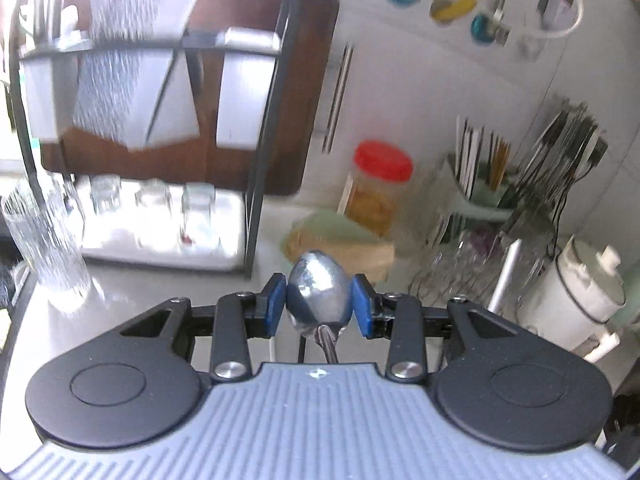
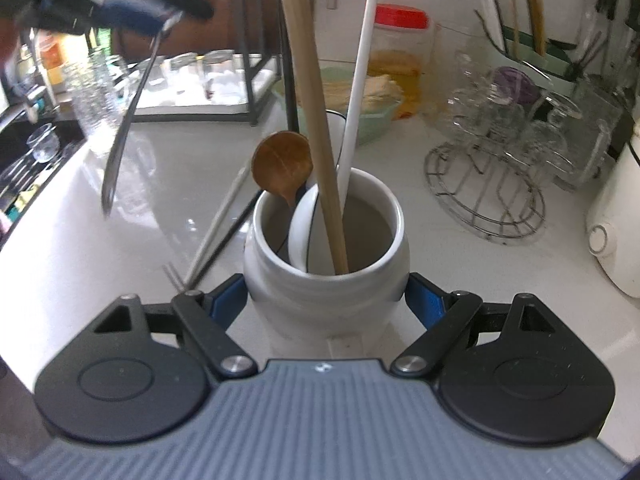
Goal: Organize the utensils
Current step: 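Lift the steel spoon with the left gripper and lower it into the jar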
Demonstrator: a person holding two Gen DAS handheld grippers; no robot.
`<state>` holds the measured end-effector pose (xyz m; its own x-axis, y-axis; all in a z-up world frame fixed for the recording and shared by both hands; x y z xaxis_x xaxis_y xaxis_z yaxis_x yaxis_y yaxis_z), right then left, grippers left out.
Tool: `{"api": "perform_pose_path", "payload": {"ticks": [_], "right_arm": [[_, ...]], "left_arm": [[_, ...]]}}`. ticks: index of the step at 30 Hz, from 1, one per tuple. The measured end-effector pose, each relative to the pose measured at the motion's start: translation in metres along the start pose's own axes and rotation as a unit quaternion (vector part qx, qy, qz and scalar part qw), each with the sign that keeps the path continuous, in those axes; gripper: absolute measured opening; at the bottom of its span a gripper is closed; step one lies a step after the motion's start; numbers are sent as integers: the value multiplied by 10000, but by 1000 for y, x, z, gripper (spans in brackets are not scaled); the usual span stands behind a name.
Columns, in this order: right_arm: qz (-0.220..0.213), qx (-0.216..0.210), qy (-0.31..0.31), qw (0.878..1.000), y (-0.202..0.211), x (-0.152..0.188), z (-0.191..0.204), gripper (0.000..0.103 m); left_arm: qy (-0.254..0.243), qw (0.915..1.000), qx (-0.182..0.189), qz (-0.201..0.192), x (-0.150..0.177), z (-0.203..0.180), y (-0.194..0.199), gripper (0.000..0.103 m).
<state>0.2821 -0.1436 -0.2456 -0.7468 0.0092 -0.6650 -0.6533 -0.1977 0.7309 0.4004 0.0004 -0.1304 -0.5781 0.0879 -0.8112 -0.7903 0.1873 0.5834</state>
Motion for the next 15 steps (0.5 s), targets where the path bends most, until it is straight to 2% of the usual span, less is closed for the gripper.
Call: {"api": "perform_pose_path", "payload": {"ticks": [7, 15], "right_arm": [[-37, -142, 133, 9998, -1, 0, 10, 88], [-70, -196, 184, 9996, -1, 0, 12, 88]], "left_arm": [[-193, 9981, 47, -581, -43, -9, 30, 41], [-537, 9919, 400, -1079, -90, -46, 44, 41]]}}
Point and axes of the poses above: each gripper's, at about its wrist camera, not at the fingertips, and y roughly against the way its jaws point, z to its left, x to its underside, the point moved 9 cm from there along -y, roughly the way its jaws point, and after that the axes turned 14 degrees about -y, right-handed, at the moved point
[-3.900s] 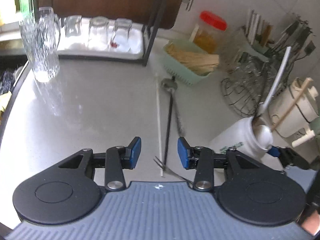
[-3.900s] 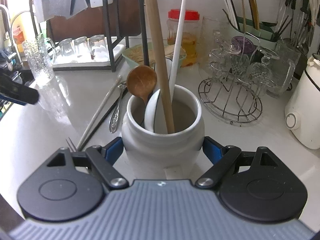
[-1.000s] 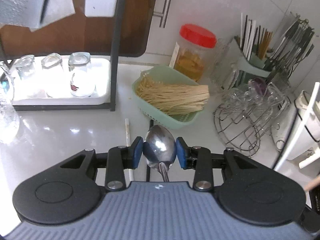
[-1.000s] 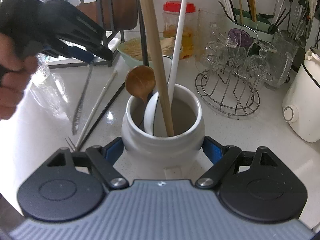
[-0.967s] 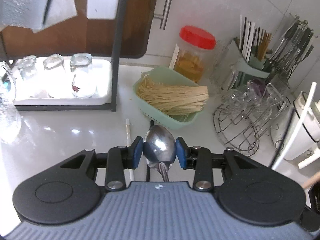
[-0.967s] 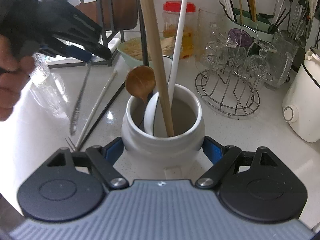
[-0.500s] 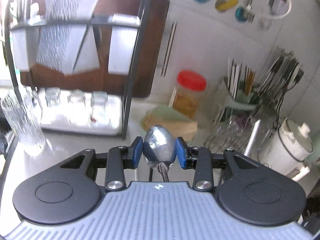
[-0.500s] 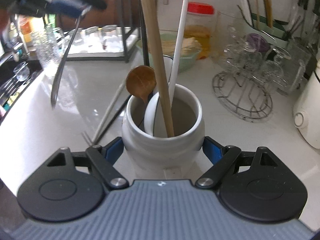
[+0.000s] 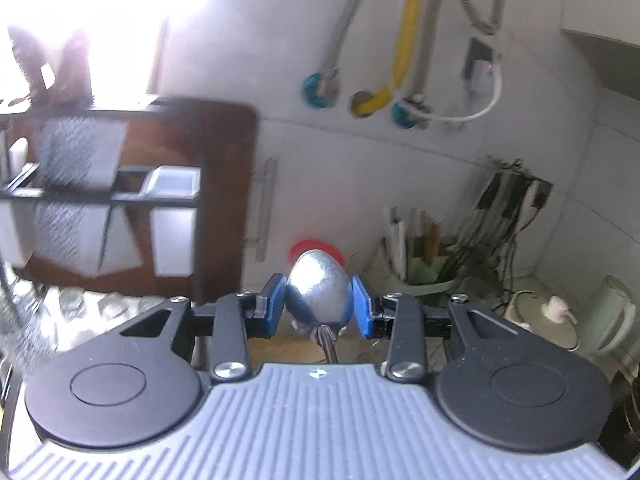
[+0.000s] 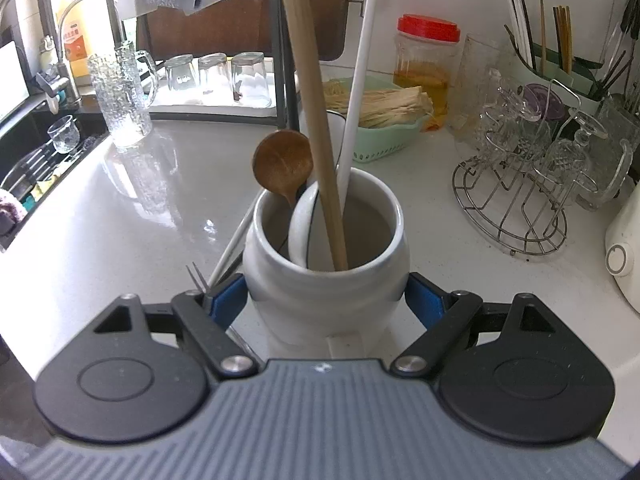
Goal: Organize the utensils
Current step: 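Lift the steel spoon with the left gripper and lower it into the jar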
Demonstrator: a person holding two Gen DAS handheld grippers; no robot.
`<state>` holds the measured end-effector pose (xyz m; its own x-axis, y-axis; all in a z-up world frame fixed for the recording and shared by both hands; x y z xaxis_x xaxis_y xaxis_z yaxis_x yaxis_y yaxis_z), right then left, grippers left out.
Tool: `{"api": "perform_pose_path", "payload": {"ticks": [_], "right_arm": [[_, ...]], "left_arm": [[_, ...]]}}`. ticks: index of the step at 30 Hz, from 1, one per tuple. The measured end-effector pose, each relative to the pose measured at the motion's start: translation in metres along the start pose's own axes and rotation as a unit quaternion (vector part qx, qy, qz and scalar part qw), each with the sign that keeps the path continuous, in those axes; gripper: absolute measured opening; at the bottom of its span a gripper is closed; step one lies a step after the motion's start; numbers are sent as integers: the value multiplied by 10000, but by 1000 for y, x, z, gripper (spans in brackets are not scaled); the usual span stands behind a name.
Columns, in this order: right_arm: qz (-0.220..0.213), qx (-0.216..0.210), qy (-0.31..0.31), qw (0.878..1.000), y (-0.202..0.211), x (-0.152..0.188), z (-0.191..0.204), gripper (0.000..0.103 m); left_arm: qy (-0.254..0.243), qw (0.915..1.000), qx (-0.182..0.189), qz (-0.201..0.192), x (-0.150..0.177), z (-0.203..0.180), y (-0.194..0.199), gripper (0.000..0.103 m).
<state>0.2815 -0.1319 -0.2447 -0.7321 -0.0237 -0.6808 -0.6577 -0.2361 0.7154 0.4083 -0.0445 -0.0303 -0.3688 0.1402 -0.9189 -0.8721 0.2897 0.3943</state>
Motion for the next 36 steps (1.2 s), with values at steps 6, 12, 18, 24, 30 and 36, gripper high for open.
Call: {"api": "perform_pose_path", "payload": {"ticks": [6, 12, 18, 24, 30, 36], "right_arm": [[-36, -14, -3, 10000, 0, 1, -1, 88], [-72, -27, -36, 10000, 0, 1, -1, 88], [-101, -37, -50, 9999, 1, 1, -1, 88], [-104, -37, -49, 9999, 1, 1, 0, 88], [-110, -39, -40, 9999, 1, 1, 0, 88], [-128, -57, -32, 9999, 2, 2, 0, 87]], "left_arm": [[-384, 9989, 238, -82, -5, -37, -15, 41], [-660, 9973, 318, -96, -1, -56, -24, 41], [-790, 9965, 237, -156, 14, -60, -26, 41], [-690, 9973, 127, -206, 33, -57, -21, 41], [-623, 9980, 64, -116, 55, -56, -24, 42], [-784, 9968, 59, -115, 68, -59, -22, 42]]}}
Point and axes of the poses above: each gripper's, at about its wrist camera, not at the fingertips, and y roughly against the way its jaws point, z to its left, x to its underside, the point moved 9 cm from there along -y, roughly the way its jaws point, and after that the axes turned 14 degrees about -y, right-handed, at the moved point
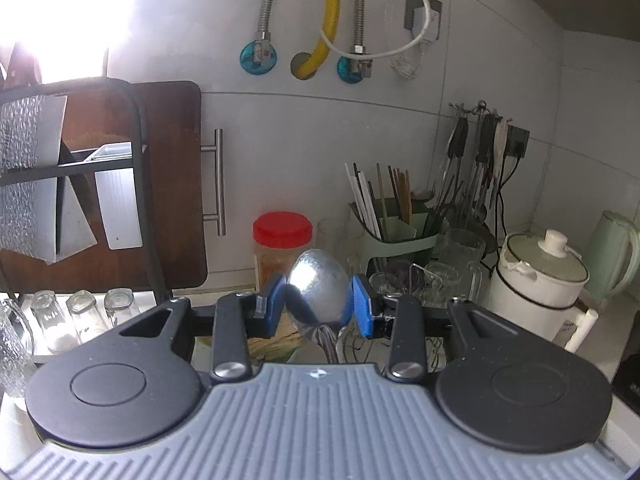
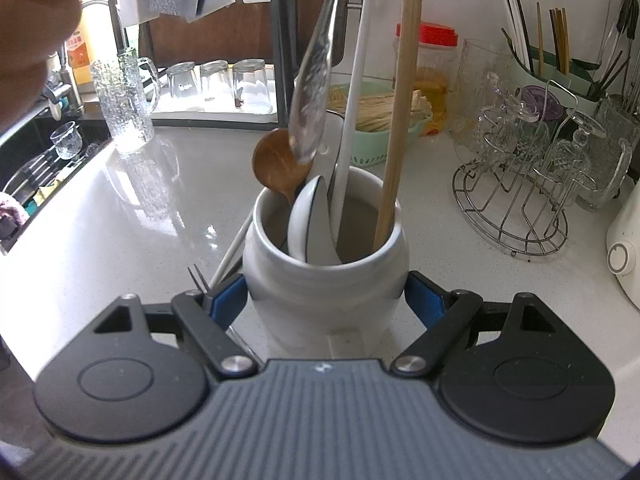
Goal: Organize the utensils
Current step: 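Lift the steel spoon with the left gripper and lower it into the jar, then open the left gripper to release the steel spoon in the jar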
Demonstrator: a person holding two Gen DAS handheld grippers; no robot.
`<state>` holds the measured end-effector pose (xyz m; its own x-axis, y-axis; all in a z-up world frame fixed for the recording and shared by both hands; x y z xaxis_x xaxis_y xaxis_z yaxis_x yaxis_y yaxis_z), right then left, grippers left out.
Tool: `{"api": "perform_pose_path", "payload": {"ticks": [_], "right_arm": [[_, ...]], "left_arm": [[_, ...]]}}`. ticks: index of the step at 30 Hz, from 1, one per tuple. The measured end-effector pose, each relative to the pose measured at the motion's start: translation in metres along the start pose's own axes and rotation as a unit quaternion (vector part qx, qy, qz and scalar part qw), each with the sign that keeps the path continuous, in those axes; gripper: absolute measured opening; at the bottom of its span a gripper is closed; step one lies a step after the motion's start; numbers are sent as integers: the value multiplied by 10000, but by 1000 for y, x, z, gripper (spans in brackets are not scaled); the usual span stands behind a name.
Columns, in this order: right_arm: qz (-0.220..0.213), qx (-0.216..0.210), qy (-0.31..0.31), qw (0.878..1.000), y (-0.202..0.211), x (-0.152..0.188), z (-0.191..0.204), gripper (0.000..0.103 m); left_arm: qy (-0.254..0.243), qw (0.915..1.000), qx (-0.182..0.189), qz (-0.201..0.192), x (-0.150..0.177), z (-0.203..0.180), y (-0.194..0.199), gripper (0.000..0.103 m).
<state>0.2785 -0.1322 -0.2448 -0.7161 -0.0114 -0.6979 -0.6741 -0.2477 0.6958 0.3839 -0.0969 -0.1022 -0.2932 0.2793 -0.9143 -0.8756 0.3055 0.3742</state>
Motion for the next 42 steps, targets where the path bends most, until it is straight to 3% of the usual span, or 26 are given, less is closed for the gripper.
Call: {"api": "perform_pose_path", "payload": {"ticks": [10, 20, 32, 39, 42], "right_arm": [[-7, -10, 5, 10000, 1, 0, 0, 87], [-19, -19, 12, 10000, 1, 1, 0, 87], [-29, -47, 20, 10000, 2, 1, 1, 87], [-86, -53, 3, 9999, 2, 2, 0, 87], [-113, -60, -16, 9999, 2, 2, 0, 87]], "left_arm": [[-514, 9983, -74, -264, 12, -13, 10, 42], [-573, 9980, -114, -237, 29, -17, 16, 42], [-622, 9977, 97, 237, 37, -22, 33, 41], [-296, 9922, 741, 962, 41, -26, 47, 35], [-277, 9895, 847, 1140, 42, -27, 50, 33]]}}
Point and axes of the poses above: each gripper's, at about its wrist camera, not at the fingertips, and y roughly against the way its jaws point, z to its left, x to its underside, the point moved 9 cm from there along -y, roughly the way its jaws point, and after that the axes turned 14 degrees about -y, right-handed, at the moved point
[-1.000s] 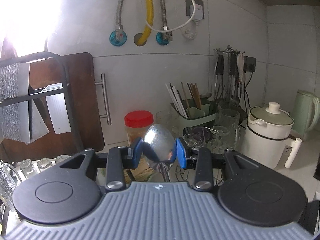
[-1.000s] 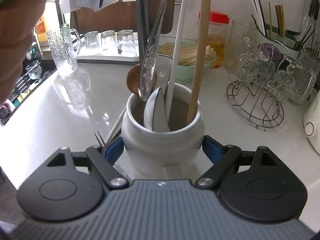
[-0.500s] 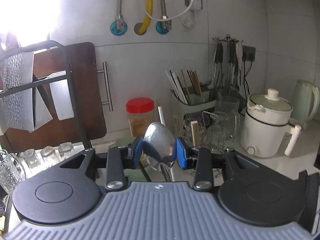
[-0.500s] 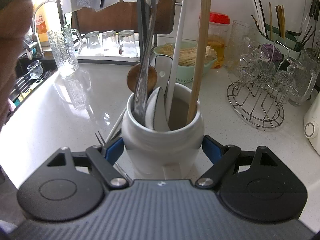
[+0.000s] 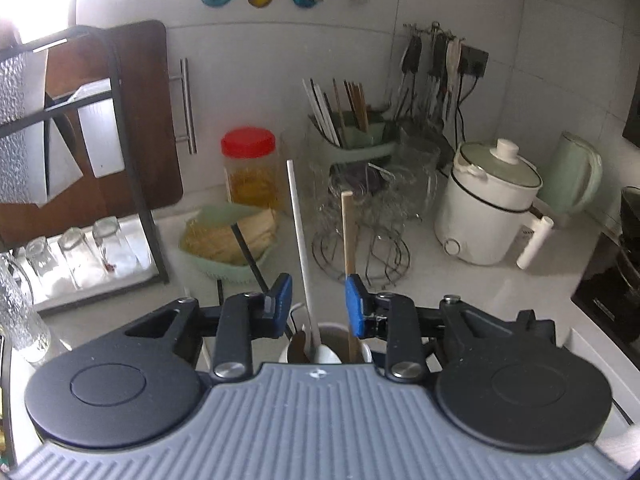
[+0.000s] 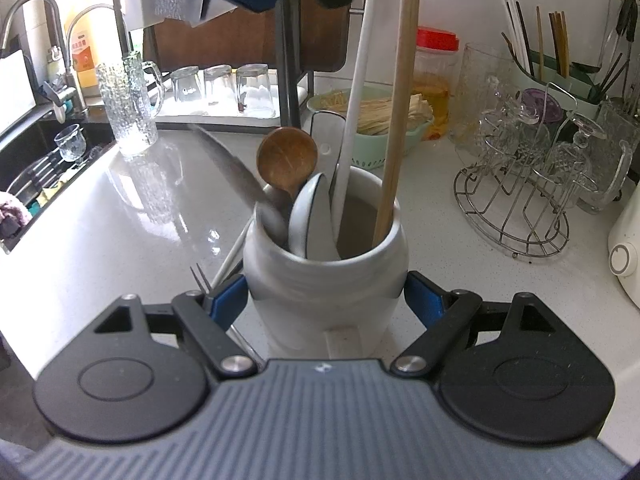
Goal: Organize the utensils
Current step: 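Open the left gripper to release the steel spoon in the jar, then move the left gripper down to the steel fork on the counter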
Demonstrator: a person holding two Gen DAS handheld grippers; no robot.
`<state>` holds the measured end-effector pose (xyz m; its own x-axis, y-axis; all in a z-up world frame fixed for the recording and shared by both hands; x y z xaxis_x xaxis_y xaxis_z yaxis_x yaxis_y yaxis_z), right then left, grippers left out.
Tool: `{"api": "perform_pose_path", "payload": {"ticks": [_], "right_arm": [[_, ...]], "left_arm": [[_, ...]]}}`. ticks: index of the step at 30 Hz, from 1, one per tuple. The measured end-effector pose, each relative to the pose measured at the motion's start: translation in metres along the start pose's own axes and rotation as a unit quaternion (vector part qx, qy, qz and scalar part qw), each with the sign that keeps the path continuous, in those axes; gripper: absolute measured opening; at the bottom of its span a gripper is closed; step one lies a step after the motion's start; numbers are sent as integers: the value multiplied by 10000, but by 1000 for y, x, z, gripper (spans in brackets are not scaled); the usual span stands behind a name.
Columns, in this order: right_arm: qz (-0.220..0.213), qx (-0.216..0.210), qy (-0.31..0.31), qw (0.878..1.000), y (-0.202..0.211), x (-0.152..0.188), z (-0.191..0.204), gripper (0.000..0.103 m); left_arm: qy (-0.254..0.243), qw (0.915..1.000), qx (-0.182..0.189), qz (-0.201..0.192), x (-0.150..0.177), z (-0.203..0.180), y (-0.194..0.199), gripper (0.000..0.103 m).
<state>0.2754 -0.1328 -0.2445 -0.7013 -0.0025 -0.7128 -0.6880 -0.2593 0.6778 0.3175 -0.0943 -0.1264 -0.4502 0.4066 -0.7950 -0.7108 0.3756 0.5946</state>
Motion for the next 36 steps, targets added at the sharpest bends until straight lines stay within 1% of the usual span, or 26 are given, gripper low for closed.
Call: {"api": "perform_pose_path", "payload": {"ticks": [4, 6, 8, 10, 15, 20, 22, 25, 27, 30, 32, 34, 36], "right_arm": [[-16, -4, -12, 10000, 0, 0, 0, 87], [-15, -7, -9, 10000, 0, 1, 0, 87], [-22, -10, -1, 10000, 0, 1, 0, 87], [-15, -14, 5, 10000, 1, 1, 0, 87], [-39, -31, 16, 10000, 1, 2, 0, 87], [-88, -51, 34, 9999, 2, 2, -1, 87], [-97, -57, 68, 9999, 3, 2, 0, 87], [-100, -43, 62, 9999, 2, 1, -1, 87], [-94, -5, 27, 10000, 2, -1, -4, 87], [-88, 56, -15, 9999, 0, -5, -11, 87], [-82, 92, -30, 9999, -1, -7, -16, 87], [-75, 113, -37, 9999, -2, -9, -20, 87], [-64, 124, -54, 9999, -2, -10, -25, 87]], "left_arm": [[213, 9981, 202, 546, 11, 1, -6, 30], [358, 9951, 370, 843, 18, 0, -10, 30], [434, 9918, 458, 1114, 25, 0, -12, 30], [467, 9893, 535, 1275, 29, -1, -14, 30], [558, 9876, 591, 1346, 30, 0, -15, 30], [668, 9892, 459, 1224, 26, 8, -10, 31], [797, 9891, 447, 1154, 27, 14, -8, 32], [1042, 9873, 352, 1142, 35, 27, -5, 40], [1211, 9858, 316, 1115, 41, 35, -4, 41], [1487, 9813, 248, 1199, 60, 51, -8, 41], [1684, 9759, 206, 1372, 78, 61, -16, 41], [1897, 9696, 277, 1523, 99, 70, -26, 41], [2225, 9594, 350, 1696, 123, 79, -38, 41]]}}
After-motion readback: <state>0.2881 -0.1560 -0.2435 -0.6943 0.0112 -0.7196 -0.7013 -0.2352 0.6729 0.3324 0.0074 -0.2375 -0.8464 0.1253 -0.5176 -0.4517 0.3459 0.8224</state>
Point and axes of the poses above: each gripper's, at about its wrist camera, not at the fingertips, and y roughly against the way its jaws point, z to its left, x to its underside, the point moved 9 cm from there along -y, roughly the way its jaws point, and after that the axes turned 14 degrees about -y, right-handed, at the moved point
